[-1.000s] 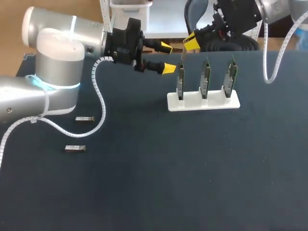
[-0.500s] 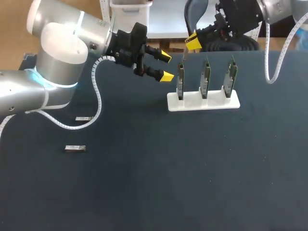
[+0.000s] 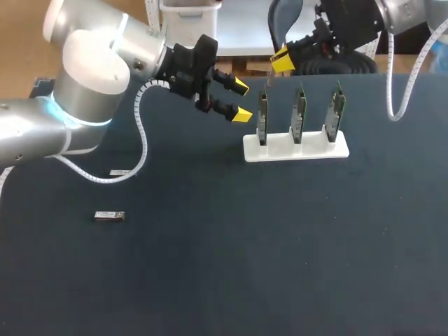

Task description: Pick up the optical module with the left hand, and insert it into the network port with the right hand.

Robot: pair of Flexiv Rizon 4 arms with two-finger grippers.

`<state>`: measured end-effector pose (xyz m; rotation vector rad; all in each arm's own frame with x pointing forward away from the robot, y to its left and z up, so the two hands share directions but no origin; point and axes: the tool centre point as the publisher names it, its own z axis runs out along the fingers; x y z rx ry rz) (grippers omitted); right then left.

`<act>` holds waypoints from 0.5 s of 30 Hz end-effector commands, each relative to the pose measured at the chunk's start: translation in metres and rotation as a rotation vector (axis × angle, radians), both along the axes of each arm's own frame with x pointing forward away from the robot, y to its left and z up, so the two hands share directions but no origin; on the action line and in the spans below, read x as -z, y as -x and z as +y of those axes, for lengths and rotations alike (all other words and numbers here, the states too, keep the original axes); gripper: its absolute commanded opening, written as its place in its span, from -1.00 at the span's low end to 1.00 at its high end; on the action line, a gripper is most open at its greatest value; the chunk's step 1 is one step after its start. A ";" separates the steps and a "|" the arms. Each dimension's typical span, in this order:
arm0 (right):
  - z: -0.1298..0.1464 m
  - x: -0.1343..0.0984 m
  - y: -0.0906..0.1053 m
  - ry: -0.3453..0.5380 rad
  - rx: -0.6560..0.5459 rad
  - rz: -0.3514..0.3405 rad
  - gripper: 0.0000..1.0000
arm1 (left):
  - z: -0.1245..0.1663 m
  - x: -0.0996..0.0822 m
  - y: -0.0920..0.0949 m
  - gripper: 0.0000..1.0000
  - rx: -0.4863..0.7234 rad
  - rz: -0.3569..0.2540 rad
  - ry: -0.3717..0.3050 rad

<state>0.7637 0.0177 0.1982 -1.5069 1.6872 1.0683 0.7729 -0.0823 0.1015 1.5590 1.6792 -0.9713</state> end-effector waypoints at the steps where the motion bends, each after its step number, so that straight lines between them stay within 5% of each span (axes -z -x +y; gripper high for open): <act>1: -0.002 0.000 0.005 -0.001 0.010 -0.007 -1.00 | -0.003 0.001 -0.004 1.00 0.012 0.008 -0.016; 15: -0.005 -0.001 0.009 0.006 0.015 -0.012 -1.00 | -0.004 0.005 0.003 1.00 0.018 0.018 -0.036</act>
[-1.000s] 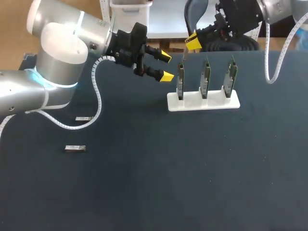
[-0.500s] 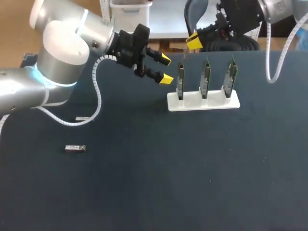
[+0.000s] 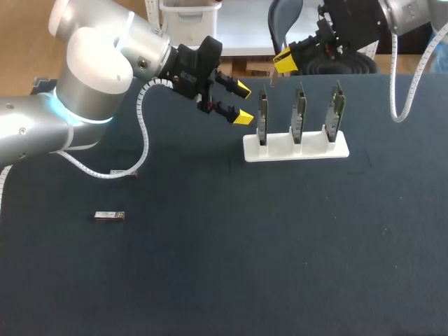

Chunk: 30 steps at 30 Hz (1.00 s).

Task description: Pick up the optical module with the left hand, and insert it into the network port with the right hand.

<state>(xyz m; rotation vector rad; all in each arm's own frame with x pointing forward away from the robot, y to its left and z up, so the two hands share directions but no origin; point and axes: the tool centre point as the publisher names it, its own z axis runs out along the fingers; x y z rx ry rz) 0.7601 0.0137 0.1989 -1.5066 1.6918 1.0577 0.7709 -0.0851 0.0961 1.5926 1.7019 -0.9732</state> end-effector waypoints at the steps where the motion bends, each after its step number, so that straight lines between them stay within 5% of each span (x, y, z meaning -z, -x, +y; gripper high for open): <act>1: -0.001 0.000 0.006 -0.001 0.010 -0.008 -1.00 | -0.001 0.000 0.001 1.00 0.000 0.002 -0.006; 30: 0.015 0.002 0.008 0.057 -0.107 -0.065 -1.00 | -0.001 0.003 0.003 1.00 -0.031 -0.006 -0.032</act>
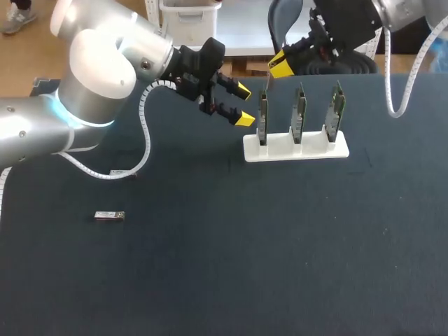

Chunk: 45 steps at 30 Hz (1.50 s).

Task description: Pick up the optical module with the left hand, and insert it into the network port with the right hand.

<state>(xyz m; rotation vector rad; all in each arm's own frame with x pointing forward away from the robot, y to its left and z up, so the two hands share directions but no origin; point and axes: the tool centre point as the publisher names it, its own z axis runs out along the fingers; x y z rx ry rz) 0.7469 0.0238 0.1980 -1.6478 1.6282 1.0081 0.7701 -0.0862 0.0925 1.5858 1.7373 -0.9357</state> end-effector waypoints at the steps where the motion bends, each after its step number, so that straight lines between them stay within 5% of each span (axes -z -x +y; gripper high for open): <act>1: 0.005 0.002 -0.005 0.015 -0.017 -0.002 -1.00 | 0.000 -0.001 0.002 1.00 -0.005 -0.002 -0.003; 45: 0.009 0.028 -0.017 0.135 -0.010 -0.033 -1.00 | 0.000 -0.001 0.002 1.00 -0.005 -0.002 -0.003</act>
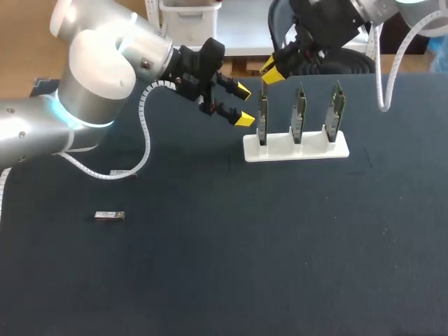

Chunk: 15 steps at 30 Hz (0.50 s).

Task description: Pick up the optical module with the left hand, and insert it into the network port with the right hand.

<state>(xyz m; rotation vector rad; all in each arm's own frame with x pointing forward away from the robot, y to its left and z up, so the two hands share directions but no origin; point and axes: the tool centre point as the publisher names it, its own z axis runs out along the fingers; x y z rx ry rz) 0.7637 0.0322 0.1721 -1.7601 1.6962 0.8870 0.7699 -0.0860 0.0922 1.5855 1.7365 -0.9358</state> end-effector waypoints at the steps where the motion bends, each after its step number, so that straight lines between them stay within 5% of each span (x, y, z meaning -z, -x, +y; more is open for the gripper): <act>1: 0.000 0.003 0.001 -0.002 0.006 0.003 -1.00 | 0.000 -0.001 0.002 1.00 -0.005 -0.002 -0.003; 15: 0.000 0.006 0.002 -0.016 0.048 -0.001 -1.00 | 0.000 -0.001 0.002 1.00 -0.005 -0.002 -0.003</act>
